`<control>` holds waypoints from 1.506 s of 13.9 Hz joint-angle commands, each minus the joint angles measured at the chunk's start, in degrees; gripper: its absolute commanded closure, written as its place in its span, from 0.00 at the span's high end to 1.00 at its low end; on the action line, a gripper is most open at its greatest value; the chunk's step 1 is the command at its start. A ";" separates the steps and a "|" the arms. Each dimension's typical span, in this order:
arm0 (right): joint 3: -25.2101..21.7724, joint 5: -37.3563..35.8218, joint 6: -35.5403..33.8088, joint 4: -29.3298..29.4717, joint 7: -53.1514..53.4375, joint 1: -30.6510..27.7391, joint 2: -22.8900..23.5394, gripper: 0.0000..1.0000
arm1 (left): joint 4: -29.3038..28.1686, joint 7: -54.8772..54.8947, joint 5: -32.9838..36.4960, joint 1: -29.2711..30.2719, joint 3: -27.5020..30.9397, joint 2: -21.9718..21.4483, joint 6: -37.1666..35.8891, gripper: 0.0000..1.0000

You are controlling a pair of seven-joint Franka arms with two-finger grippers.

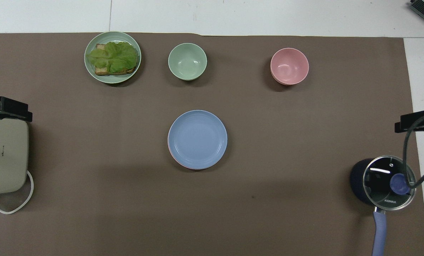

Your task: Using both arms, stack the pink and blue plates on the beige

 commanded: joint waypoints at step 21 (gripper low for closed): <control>0.12 -2.42 -1.04 -1.05 -1.76 1.77 -2.28 1.00 | 0.15 0.25 0.86 0.65 -0.57 -0.39 -0.63 1.00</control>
